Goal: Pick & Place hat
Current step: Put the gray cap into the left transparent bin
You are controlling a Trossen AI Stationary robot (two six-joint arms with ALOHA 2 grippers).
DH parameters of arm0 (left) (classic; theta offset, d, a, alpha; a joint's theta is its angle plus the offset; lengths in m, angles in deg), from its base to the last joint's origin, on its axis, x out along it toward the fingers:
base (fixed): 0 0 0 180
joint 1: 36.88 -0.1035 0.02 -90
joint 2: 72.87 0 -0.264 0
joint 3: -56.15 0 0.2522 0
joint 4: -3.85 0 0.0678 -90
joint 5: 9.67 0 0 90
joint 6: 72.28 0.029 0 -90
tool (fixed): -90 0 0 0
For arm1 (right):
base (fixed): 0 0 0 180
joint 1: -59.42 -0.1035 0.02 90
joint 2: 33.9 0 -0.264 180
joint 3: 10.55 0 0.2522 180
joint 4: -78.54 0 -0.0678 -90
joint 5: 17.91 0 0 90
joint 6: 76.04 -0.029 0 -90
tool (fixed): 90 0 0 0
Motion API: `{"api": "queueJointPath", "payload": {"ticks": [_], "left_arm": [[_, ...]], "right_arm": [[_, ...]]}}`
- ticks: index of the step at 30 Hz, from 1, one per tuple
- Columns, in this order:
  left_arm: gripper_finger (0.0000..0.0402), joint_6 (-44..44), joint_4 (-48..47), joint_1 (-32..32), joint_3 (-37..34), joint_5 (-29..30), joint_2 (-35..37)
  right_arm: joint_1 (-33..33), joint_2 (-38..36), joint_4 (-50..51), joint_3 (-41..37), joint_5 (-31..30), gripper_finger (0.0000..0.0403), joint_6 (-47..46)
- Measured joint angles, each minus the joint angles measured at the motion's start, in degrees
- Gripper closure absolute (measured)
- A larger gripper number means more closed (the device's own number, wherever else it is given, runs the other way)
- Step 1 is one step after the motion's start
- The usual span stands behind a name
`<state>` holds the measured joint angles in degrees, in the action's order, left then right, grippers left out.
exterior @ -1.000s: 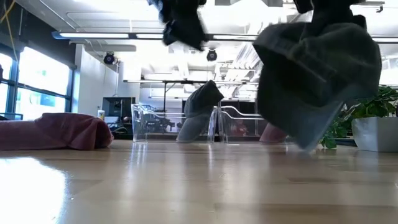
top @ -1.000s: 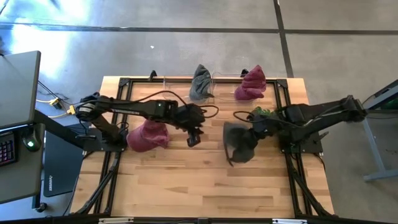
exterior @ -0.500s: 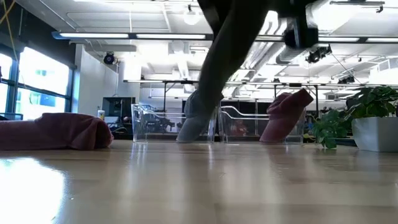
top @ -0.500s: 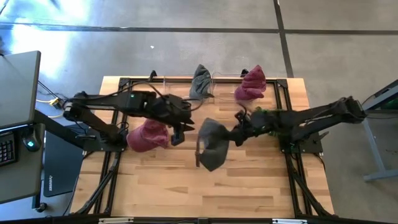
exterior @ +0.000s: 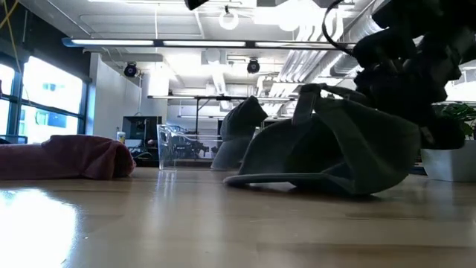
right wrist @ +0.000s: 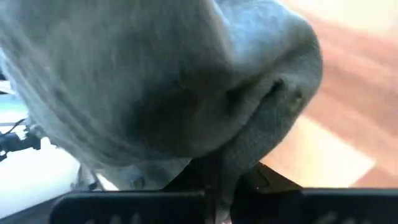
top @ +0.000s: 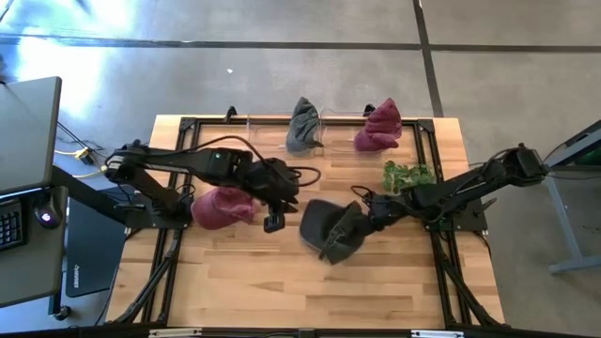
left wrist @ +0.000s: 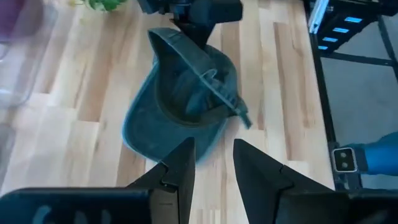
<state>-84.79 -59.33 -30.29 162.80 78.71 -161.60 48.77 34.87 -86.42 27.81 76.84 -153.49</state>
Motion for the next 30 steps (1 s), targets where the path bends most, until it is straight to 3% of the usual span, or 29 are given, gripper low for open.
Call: {"api": "queueJointPath", "payload": {"ticks": [11, 19, 22, 26, 30], "left_arm": [[0.0298, -1.4, 0.0, 1.7, 0.1, -1.5, -1.9], [0.0298, -0.3, -0.2, 1.7, 0.1, -0.5, -2.0], [0.0298, 0.2, -0.3, 1.7, 0.1, -0.6, -2.0], [0.0298, 0.3, -0.2, 1.7, 0.1, -0.6, -2.0], [0.0298, 0.7, -0.2, 1.7, 0.1, -0.4, -2.0]], "right_arm": [[2.0, -4.6, 5.8, 0.0, 19.3, 0.0281, -10.1], [1.9, -12.0, 9.3, 0.1, 29.8, 0.0293, -16.2], [1.9, -15.0, 12.1, 0.1, 28.5, 0.0317, -14.9], [1.7, -16.5, 8.1, 0.1, 16.9, 0.0346, -4.8], [3.0, -15.0, 5.4, 0.1, 14.6, 0.0342, 0.8]]}}
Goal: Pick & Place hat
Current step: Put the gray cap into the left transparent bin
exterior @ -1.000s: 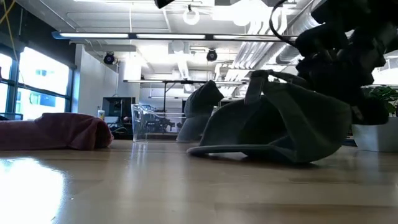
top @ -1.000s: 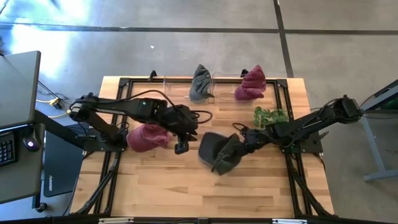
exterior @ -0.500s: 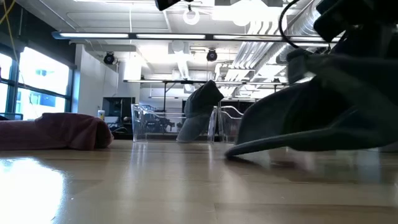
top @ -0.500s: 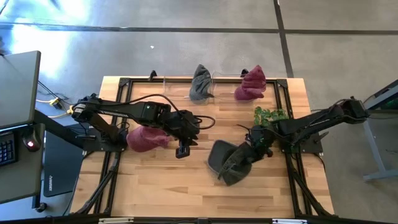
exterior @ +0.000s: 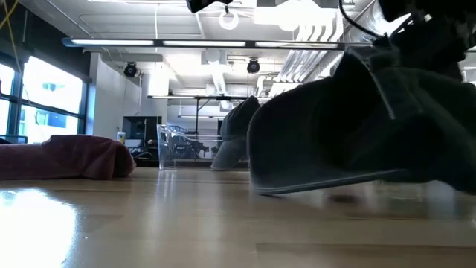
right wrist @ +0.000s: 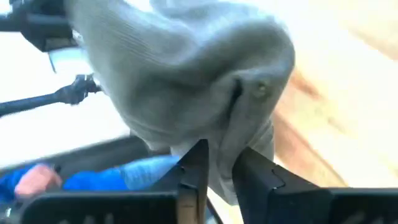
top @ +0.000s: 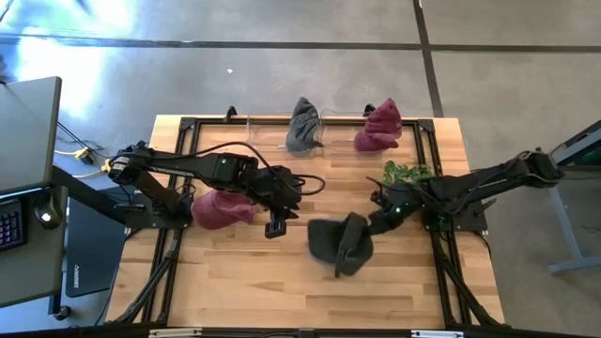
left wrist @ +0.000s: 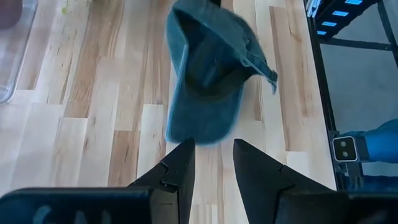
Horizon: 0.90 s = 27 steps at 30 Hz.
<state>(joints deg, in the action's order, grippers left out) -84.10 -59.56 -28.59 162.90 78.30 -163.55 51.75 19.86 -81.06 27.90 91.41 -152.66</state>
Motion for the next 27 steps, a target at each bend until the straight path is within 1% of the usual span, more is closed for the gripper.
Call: {"api": "queueJointPath", "payload": {"ticks": [3, 6, 8, 11, 15, 18, 20, 24, 27], "left_arm": [[0.0298, 0.0, -0.1, 0.0, 0.0, 0.0, 0.0], [0.0298, 0.0, -0.2, 0.0, 0.0, 0.0, 0.0], [0.0298, 0.0, -0.3, 0.0, 0.0, -0.2, 0.0], [0.0298, -0.3, -0.4, 0.0, 0.0, -0.9, 0.0], [0.0298, -0.4, -1.8, 0.0, 0.0, -1.2, 0.0], [0.0298, -1.1, -2.2, 0.0, 0.0, 0.3, -1.4], [0.0298, -1.7, -2.3, 0.0, -0.2, 1.4, -3.1], [0.0298, -4.6, 0.6, -1.3, 0.0, 0.3, -7.6], [0.0295, -4.7, 2.6, -3.1, -0.1, -3.9, -11.1]], "right_arm": [[2.5, 1.1, 0.3, 0.0, 0.4, 0.0310, -0.3], [5.6, 1.1, 4.1, 0.0, 2.8, 0.0273, -1.1], [7.2, 0.3, 6.4, 0.0, 4.4, 0.0261, -1.8], [8.2, -1.6, 12.9, 1.3, 5.0, 0.0261, -2.3], [8.4, -3.8, 23.8, 8.2, 4.0, 0.0278, 0.1], [7.4, -4.1, 32.3, 14.8, 0.7, 0.0294, 2.6], [5.9, -3.9, 34.8, 18.7, -2.8, 0.0305, 4.5], [1.3, -3.5, 34.9, 22.8, -10.4, 0.0322, 6.0], [-2.4, -3.6, 32.6, 23.4, -15.8, 0.0331, 4.7]]}}
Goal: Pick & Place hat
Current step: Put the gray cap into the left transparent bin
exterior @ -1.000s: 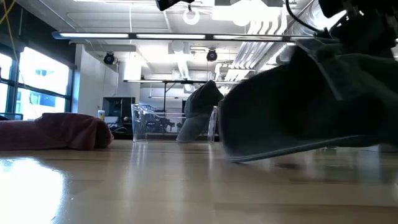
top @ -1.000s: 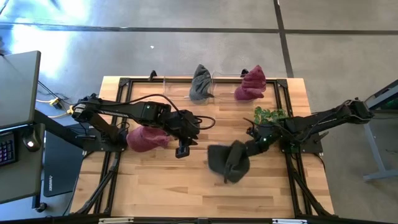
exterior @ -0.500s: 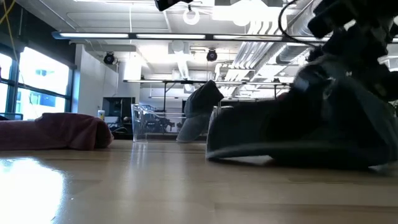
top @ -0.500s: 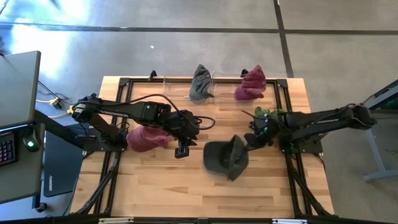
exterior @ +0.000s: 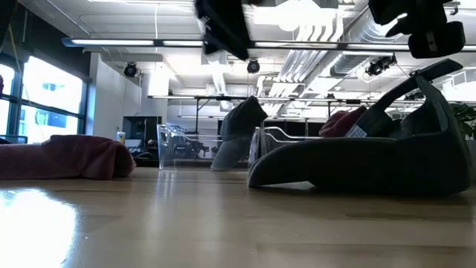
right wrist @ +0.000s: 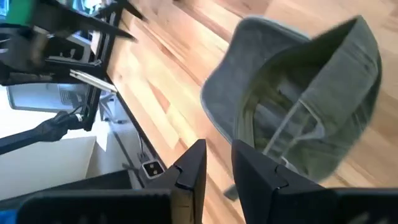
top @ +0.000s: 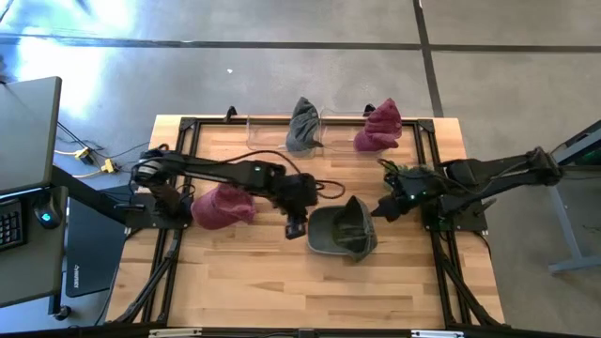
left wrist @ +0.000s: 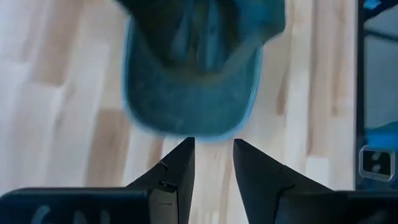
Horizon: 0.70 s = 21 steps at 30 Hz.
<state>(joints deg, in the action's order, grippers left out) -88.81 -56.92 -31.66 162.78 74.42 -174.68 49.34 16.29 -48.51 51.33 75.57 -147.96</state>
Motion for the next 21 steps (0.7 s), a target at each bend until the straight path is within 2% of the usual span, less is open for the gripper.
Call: {"api": "queueJointPath", "payload": {"ticks": [4, 9, 14, 21], "left_arm": [[0.0264, -0.8, 0.0, -3.0, -0.1, -5.5, -5.2], [0.0193, -1.7, 0.7, -6.6, -0.4, -11.8, -10.8], [0.0150, -3.3, 1.8, -8.3, -0.9, -7.2, -14.5], [0.0156, -4.3, 10.2, -8.2, -0.6, -6.1, -17.3]], "right_arm": [[-4.4, 0.1, -3.3, -1.3, -3.9, 0.0339, -2.4], [-10.1, 0.1, -3.5, -2.1, -4.9, 0.0340, -5.0], [-15.7, 0.1, -3.2, -2.1, -9.4, 0.0341, -6.2], [-20.2, 0.1, -2.9, -2.1, -12.3, 0.0341, -5.2]]}}
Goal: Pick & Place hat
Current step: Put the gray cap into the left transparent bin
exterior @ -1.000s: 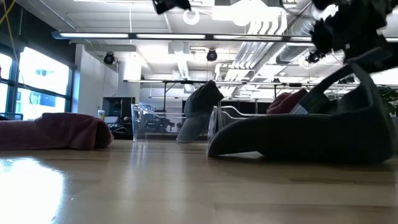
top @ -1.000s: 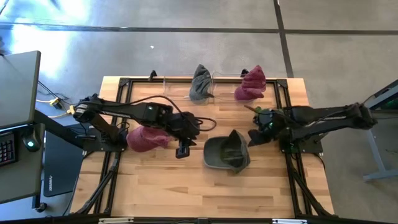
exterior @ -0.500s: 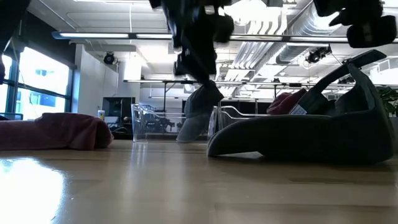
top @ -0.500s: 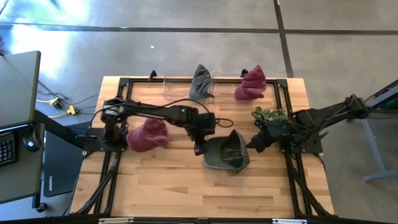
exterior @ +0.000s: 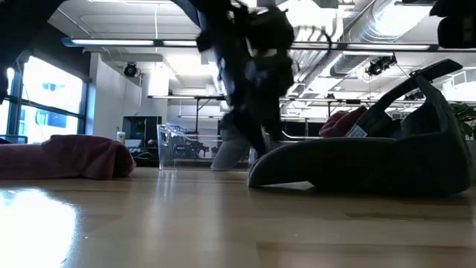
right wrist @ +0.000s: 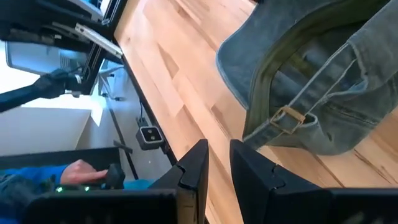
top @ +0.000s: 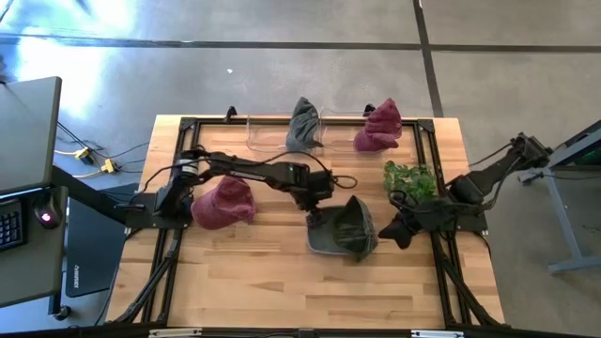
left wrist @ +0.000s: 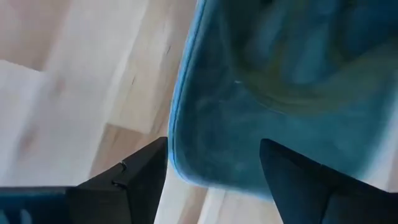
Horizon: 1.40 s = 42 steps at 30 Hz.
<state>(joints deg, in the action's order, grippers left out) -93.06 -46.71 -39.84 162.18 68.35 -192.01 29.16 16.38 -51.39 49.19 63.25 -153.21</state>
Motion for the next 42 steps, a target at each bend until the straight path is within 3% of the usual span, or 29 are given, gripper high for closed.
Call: {"api": "queueJointPath", "payload": {"ticks": [11, 15, 17, 19, 23, 26, 31, 36, 42], "left_arm": [[0.0225, -1.3, 7.8, 0.5, -0.2, -4.9, -5.9], [0.0301, -0.2, 8.7, 0.8, -0.2, -9.0, -5.8], [0.0360, -0.1, 9.2, 0.8, -0.2, -12.2, -5.7], [0.0387, -0.5, 9.7, 0.7, -0.1, -14.8, -5.5], [0.0396, -0.7, 8.3, 0.8, -0.3, -15.1, -1.9], [0.0397, -1.0, 6.2, 1.1, -0.3, -13.2, 2.0], [0.0399, 0.3, 6.0, 1.1, -0.2, -13.0, 8.1], [0.0400, 1.0, 8.1, 1.1, -0.2, -11.4, 12.2], [0.0401, 0.4, 10.7, 1.1, 0.0, -11.8, 14.4]], "right_arm": [[-6.5, -2.4, 0.3, 0.0, 2.4, 0.0341, 1.1], [-9.5, -3.4, 2.1, 0.0, 1.3, 0.0340, 0.6], [-10.8, -3.5, 5.9, 0.0, 0.2, 0.0342, -1.4], [-11.8, -3.3, 11.5, 0.0, -1.5, 0.0346, -5.2], [-12.3, -1.9, 21.4, 0.0, -4.6, 0.0359, -13.0], [-12.2, -0.8, 22.1, 0.0, -6.0, 0.0371, -13.8], [-10.7, -0.2, 13.6, 0.0, -13.2, 0.0391, -8.4], [-4.6, 0.9, 3.2, 0.0, -20.7, 0.0399, -0.4], [6.4, 5.8, -11.7, 0.0, -17.1, 0.0401, 11.5]]}}
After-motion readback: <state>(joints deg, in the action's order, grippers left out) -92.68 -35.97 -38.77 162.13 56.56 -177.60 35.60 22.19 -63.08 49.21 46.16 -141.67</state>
